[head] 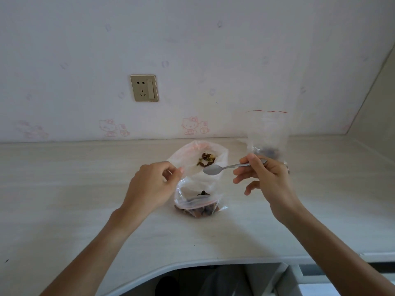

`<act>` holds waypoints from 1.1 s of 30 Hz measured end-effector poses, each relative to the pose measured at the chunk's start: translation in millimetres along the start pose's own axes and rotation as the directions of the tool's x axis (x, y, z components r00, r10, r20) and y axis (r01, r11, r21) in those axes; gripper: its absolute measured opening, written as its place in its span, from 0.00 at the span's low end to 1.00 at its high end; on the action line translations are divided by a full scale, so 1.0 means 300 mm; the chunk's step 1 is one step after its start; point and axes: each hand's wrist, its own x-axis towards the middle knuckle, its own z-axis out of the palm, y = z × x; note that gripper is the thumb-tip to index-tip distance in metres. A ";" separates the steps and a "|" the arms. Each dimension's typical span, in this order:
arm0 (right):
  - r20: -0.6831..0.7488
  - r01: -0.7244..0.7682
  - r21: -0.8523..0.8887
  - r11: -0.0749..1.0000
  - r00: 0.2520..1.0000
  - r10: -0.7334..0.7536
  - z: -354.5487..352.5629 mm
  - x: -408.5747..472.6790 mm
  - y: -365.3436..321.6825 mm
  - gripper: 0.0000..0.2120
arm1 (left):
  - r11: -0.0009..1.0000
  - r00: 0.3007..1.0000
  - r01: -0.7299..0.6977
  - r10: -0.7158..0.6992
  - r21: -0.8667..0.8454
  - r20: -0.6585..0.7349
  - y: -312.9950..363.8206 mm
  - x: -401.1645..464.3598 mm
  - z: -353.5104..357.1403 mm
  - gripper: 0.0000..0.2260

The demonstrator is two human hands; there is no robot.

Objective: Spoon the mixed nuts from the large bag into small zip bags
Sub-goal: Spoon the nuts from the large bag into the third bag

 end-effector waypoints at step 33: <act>0.173 0.343 -0.859 0.380 0.893 -0.415 0.124 0.200 0.125 0.18 | 0.961 0.945 0.263 -0.237 -0.091 0.227 -0.032 0.420 0.268 0.17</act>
